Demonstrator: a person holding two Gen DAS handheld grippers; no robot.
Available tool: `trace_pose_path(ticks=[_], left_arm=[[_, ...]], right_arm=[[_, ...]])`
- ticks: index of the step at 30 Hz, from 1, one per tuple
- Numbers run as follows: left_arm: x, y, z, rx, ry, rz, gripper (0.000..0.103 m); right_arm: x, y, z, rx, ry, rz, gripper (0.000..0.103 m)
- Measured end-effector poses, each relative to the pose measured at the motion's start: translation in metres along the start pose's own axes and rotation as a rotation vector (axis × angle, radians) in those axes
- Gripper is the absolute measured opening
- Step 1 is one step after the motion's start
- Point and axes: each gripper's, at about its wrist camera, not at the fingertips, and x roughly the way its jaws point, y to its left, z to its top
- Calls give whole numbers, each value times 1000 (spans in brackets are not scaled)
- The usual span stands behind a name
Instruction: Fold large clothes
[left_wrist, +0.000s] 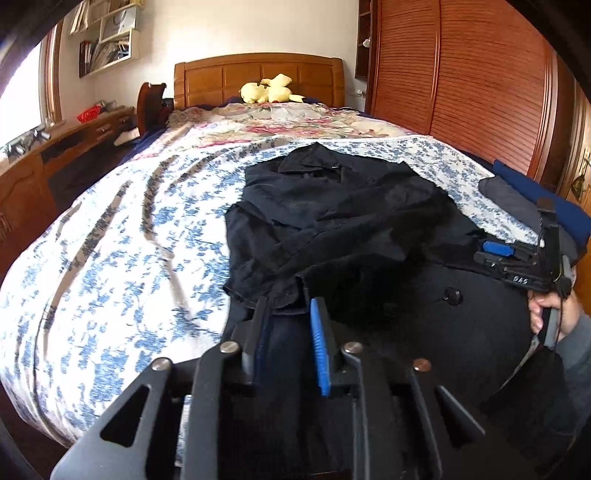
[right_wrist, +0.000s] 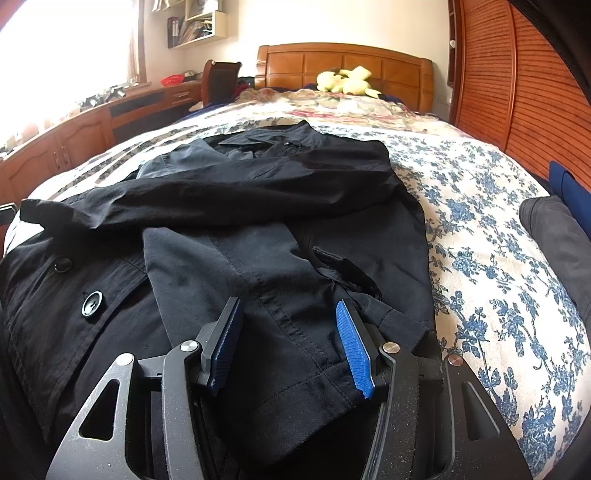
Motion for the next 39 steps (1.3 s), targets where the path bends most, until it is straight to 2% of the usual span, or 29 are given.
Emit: trace_pose_path(ticks=[8,14,20,25,28,31,35,39], left_arm=[[-1,17,-15,-15,23,-10,31],[-3,27,-25,-34,28,-14,33],[-9,36,-29,-54,12,-31,34],[-11,43,-32,-64,10,-40,35],[-10,47,-34,-71,12,-42,36],[-11,49,-36,-67,12,-40,36],[-10,51,-39,-58,19,-38,36],[-6,53,-41,-58,30,-31,37]], right_arm=[[-7,17,11,-35,-7,-6,53],[-13,51,38,-60,-43,78,54],[13,107,83,-114,-49,170,54],[43,157,105,-156,-4,269,53],[61,185,106,-188,45,296,53],[64,206,93,-218,76,334,54],[74,220,72,-247,140,346,54],[76,218,68,-220,155,355,54]])
